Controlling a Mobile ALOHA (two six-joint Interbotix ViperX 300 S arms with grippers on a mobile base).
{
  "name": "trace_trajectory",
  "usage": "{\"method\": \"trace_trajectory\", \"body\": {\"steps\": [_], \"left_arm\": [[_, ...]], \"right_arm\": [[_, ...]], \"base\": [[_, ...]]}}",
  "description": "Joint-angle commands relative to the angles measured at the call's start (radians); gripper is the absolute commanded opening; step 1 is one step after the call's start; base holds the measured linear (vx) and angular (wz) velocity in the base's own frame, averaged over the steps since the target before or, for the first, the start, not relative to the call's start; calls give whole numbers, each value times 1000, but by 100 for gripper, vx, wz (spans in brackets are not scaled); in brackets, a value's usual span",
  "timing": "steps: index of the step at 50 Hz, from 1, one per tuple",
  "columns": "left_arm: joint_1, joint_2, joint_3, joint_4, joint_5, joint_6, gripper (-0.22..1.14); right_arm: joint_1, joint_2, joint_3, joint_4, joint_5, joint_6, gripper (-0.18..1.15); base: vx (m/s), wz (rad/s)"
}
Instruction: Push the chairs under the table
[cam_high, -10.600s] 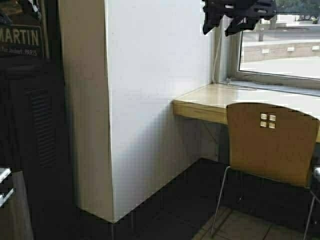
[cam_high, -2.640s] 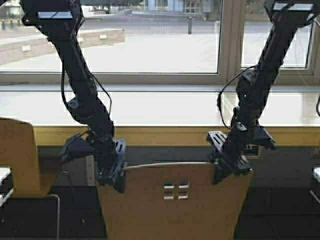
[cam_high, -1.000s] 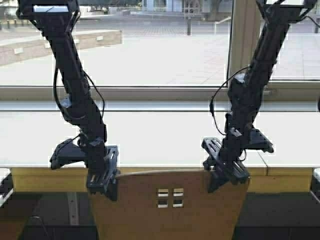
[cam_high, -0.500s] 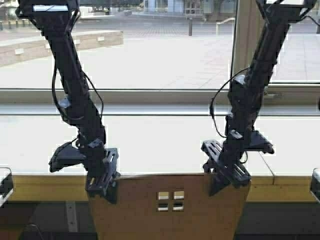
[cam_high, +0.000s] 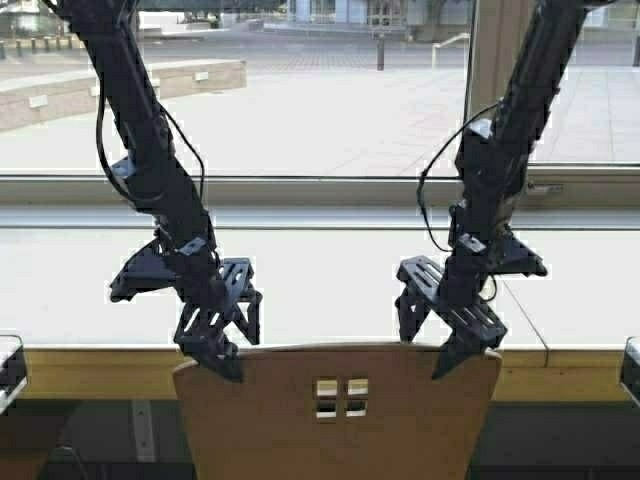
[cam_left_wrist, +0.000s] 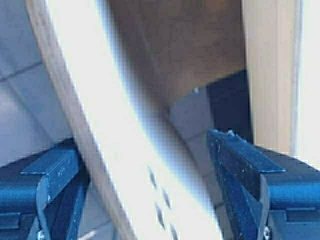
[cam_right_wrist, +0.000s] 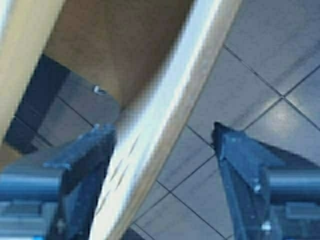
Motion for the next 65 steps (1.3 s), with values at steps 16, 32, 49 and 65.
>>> {"method": "trace_trajectory", "body": {"steps": [16, 32, 49, 65], "left_arm": [[89, -522, 272, 135, 84, 268, 95], [273, -1009, 569, 232, 184, 526, 95], [304, -1348, 569, 592, 345, 795, 95], [304, -1442, 621, 770, 209, 798, 95]], "right_arm": [[-34, -511, 285, -195, -130, -28, 91], [-160, -1046, 479, -615, -63, -38, 91], [-167, -1233, 448, -916, -69, -35, 91], [-167, -1365, 512, -928, -110, -37, 91]], "base": [[-3, -1], [-6, -2], [-13, 16], [-8, 39]]}}
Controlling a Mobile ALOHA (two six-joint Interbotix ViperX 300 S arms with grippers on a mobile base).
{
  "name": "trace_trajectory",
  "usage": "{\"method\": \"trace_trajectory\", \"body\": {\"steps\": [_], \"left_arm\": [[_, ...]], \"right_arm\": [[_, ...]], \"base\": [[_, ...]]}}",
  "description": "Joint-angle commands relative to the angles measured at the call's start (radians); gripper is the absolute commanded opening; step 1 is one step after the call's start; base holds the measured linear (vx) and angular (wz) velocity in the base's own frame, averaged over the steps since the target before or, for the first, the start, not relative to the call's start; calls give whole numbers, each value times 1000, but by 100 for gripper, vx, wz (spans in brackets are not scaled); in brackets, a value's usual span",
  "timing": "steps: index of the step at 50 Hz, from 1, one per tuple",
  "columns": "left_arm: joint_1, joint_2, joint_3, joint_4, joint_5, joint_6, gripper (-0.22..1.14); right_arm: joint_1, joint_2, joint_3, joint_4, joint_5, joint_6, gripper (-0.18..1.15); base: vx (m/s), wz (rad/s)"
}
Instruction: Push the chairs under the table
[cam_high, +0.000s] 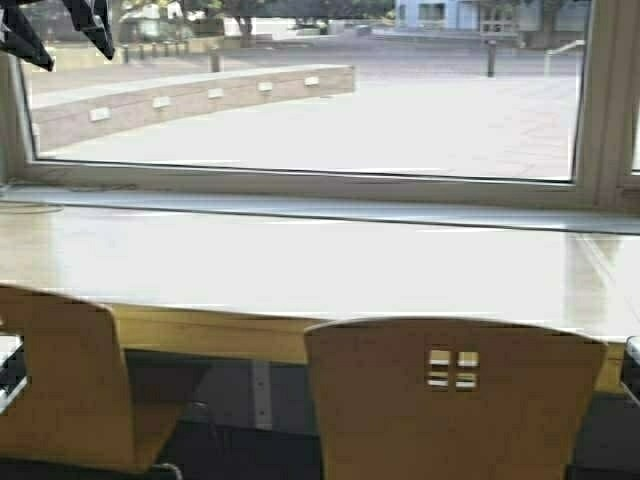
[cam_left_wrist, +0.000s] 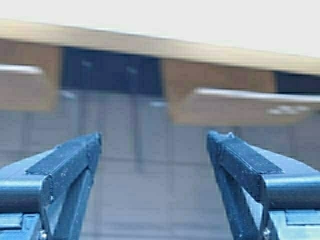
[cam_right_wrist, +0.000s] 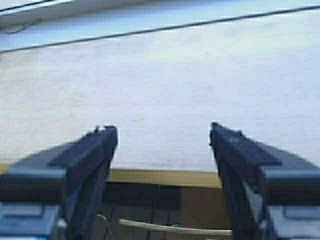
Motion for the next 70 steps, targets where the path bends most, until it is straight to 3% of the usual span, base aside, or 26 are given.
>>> {"method": "trace_trajectory", "body": {"steps": [1, 24, 70], "left_arm": [[3, -8, -9, 26, -31, 5, 95], [3, -17, 15, 46, -118, 2, 95], [3, -51, 12, 46, -138, -5, 95]], "right_arm": [[3, -51, 15, -6, -17, -2, 91], [5, -5, 25, -17, -63, 0, 91], [3, 98, -8, -25, -49, -3, 91]], "base": [[-7, 62], [-13, 55], [-25, 21]]}}
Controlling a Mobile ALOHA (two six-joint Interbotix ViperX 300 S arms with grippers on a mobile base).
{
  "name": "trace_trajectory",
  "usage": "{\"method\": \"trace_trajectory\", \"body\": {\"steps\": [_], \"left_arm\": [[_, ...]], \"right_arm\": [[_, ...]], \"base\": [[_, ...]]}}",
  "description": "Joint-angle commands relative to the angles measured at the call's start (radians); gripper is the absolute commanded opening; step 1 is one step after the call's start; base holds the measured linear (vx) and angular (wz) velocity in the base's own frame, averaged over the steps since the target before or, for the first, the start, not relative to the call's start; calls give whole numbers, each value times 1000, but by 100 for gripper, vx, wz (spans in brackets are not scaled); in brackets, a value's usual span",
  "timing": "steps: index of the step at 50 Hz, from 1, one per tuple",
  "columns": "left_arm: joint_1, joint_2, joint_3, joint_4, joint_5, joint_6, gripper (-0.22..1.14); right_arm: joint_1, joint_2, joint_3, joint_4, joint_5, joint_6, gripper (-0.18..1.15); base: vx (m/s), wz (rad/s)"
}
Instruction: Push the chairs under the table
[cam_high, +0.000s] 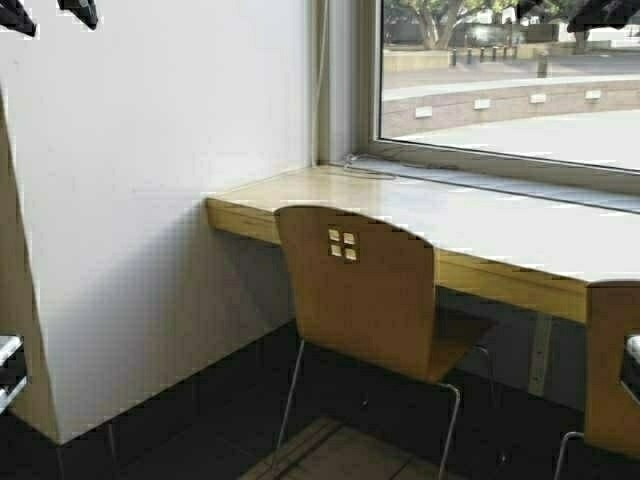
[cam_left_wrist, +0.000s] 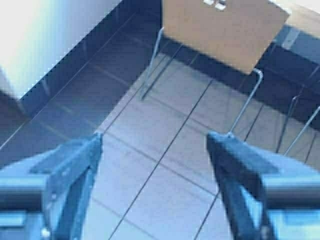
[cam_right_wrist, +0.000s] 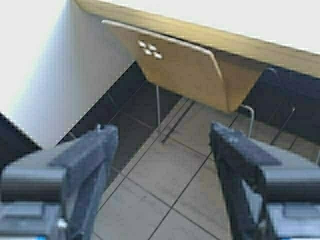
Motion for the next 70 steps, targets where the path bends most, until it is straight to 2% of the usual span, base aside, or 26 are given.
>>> {"method": "trace_trajectory", "body": {"steps": [1, 9, 36, 60, 70], "left_arm": [[2, 0, -9, 3, -8, -3, 95], [2, 18, 8, 3, -8, -5, 95], [2, 26, -8, 5, -44, -2, 95], [2, 43, -5, -3, -49, -8, 95], [2, 44, 3, -2, -51, -6, 95]], "right_arm": [[3, -3, -21, -11, 6, -3, 91], [3, -5, -23, -21, 71, -2, 91], [3, 2, -44, 12, 104, 11, 91], [5, 95, -91, 14, 118, 11, 91], [11, 66, -107, 38, 135, 11, 91]], "base": [[-25, 23], [-23, 28], [-34, 28], [-35, -23], [-44, -36]]}}
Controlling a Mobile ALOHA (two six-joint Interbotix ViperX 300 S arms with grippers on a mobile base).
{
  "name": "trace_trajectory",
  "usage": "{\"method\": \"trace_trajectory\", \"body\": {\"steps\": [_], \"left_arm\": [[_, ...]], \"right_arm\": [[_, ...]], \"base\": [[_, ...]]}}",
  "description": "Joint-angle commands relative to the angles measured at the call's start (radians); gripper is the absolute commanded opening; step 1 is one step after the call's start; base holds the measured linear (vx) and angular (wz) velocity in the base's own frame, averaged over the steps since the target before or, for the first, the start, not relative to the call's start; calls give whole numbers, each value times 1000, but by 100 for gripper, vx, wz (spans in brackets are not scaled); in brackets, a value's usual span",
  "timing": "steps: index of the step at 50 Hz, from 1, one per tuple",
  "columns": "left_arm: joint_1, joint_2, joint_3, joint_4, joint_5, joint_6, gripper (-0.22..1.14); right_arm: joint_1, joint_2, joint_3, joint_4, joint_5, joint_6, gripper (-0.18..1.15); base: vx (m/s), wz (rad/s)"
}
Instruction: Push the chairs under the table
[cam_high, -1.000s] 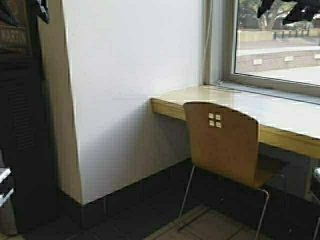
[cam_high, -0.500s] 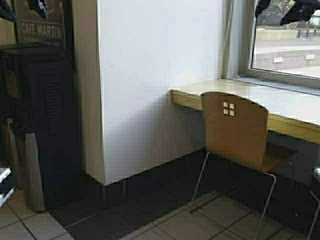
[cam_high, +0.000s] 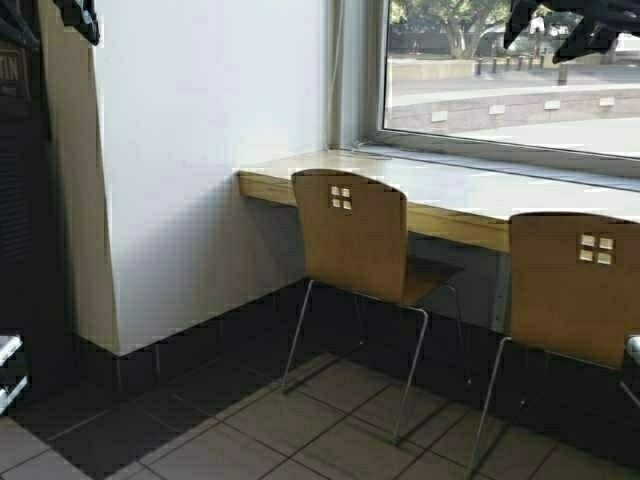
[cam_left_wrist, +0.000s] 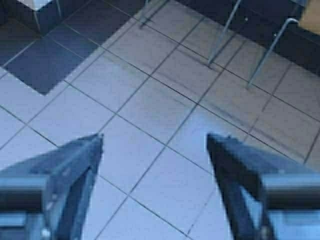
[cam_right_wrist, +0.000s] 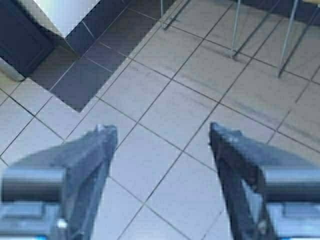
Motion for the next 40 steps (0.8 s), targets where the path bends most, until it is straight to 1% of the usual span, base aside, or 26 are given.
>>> {"method": "trace_trajectory", "body": {"steps": [1, 29, 40], "left_arm": [[3, 0, -11, 0, -8, 3, 95], [3, 9, -25, -9, -5, -38, 95], [3, -11, -15, -8, -2, -41, 95]], "right_arm": [[5, -35, -18, 9, 3, 0, 91], [5, -49, 0, 9, 35, -3, 91], [5, -52, -12, 9, 51, -2, 91]], "base": [[-43, -19], [-37, -6], [-33, -17]]}}
